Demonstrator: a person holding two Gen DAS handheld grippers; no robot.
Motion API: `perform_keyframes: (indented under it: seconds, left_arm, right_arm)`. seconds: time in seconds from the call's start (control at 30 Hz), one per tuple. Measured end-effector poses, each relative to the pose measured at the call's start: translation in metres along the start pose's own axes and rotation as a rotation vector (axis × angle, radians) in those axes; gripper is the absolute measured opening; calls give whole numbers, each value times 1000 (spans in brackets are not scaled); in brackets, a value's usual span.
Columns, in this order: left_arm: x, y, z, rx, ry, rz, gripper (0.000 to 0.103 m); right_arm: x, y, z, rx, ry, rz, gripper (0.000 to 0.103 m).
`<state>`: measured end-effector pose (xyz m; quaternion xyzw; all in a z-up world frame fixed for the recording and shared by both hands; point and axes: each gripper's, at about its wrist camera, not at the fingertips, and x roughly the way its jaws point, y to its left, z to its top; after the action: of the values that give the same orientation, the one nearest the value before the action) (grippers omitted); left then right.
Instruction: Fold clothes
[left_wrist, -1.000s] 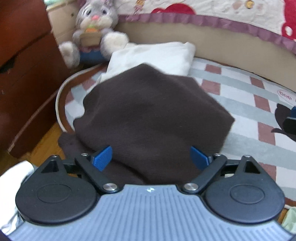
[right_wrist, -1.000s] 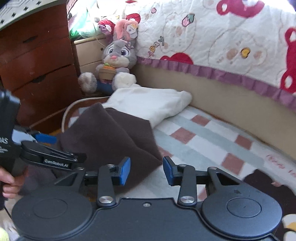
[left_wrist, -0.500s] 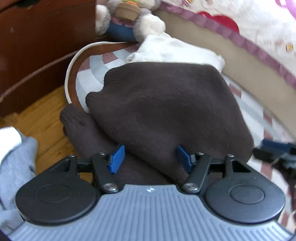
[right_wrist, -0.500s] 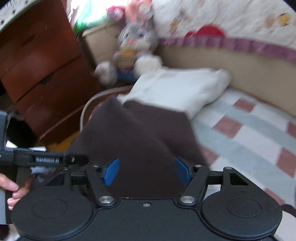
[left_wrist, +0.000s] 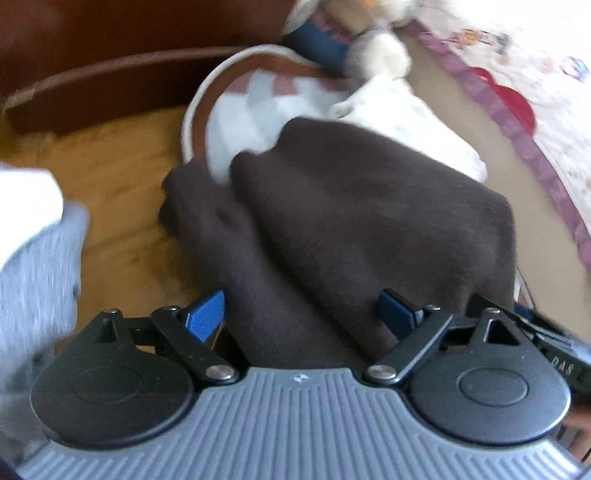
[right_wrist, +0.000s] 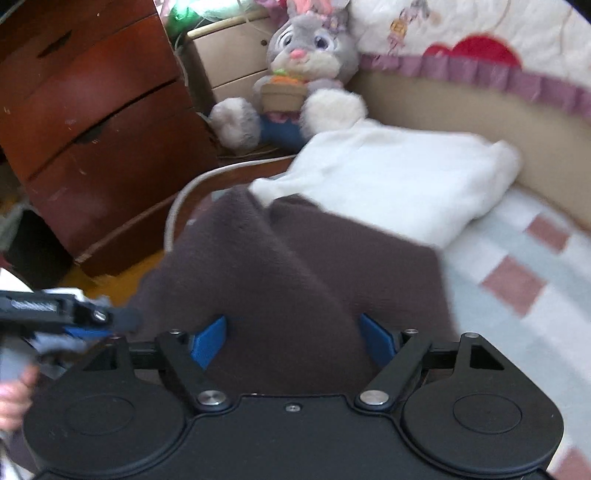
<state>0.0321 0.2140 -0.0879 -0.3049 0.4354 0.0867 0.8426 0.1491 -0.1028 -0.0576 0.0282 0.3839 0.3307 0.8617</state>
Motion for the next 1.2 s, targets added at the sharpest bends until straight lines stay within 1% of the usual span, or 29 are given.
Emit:
perform_keyframes:
  seconds: [0.03,0.07,0.13,0.17,0.2,0.23,0.27,0.3,0.33,0.37,0.4,0.47,0.53,0.63,0.7,0.73,0.83,0.93,1.0,1.03,1.1,1.2]
  left_arm:
    - [3,3,0,-7,8,-4,91]
    - [6,4,-1,-10,16,-8,91]
    - [15,7,-2,-23,36,-15,91]
    - [21,9,-3,-47,57,-41,91]
    - [29,11,-4,-75,82,-76,91]
    - [36,13,-4,-103,107,-112,91]
    - [45,14,-6,-121,136,-178,89]
    - [47,9,-8,-94,140,-227,72]
    - [47,3,-11,-48,132,-262,59]
    - [42,-7,-15,22,104,-281,48]
    - [34,-19,-20,102,68,-293,43]
    - [21,-37,-29,212,24,-325,40]
    - [16,-50,-35,255,30,-343,40]
    - [11,-64,-42,309,35,-358,41]
    - [7,-73,-44,357,24,-371,41]
    - [5,-78,-47,375,17,-384,41]
    - [-1,-95,-51,410,20,-454,41]
    - [-7,-109,-57,447,41,-525,41]
    - [-10,-119,-62,477,61,-557,41]
    - [-9,-122,-64,484,81,-558,41]
    - [0,-128,-66,472,135,-532,45]
    - [18,-133,-74,482,206,-450,46]
  right_arm:
    - [3,3,0,-2,-4,15,84]
    - [3,6,-2,-23,-9,23,81]
    - [2,14,-7,-73,-23,35,54]
    - [1,16,-10,-96,-21,31,49]
    - [-2,16,-13,-109,-26,33,38]
    - [-5,15,-16,-120,-32,37,29]
    - [-9,13,-17,-114,-38,57,27]
    - [-14,9,-20,-97,-44,90,22]
    - [-20,4,-22,-78,-49,127,20]
    - [-25,0,-26,-62,-54,158,20]
    - [-30,-1,-31,-62,-64,156,20]
    - [-40,-2,-40,-80,-82,122,20]
    - [-51,-5,-48,-80,-100,72,20]
    - [-66,-16,-55,-36,-136,17,20]
    - [-76,-23,-58,-12,-151,5,19]
    - [-81,-25,-60,7,-153,13,19]
    - [-98,-31,-75,71,-188,40,19]
    - [-114,-38,-92,135,-216,22,19]
    - [-124,-45,-104,175,-234,-6,19]
    - [-126,-49,-107,187,-226,-33,19]
    - [-128,-56,-111,210,-200,-92,19]
    - [-123,-65,-115,220,-145,-190,19]
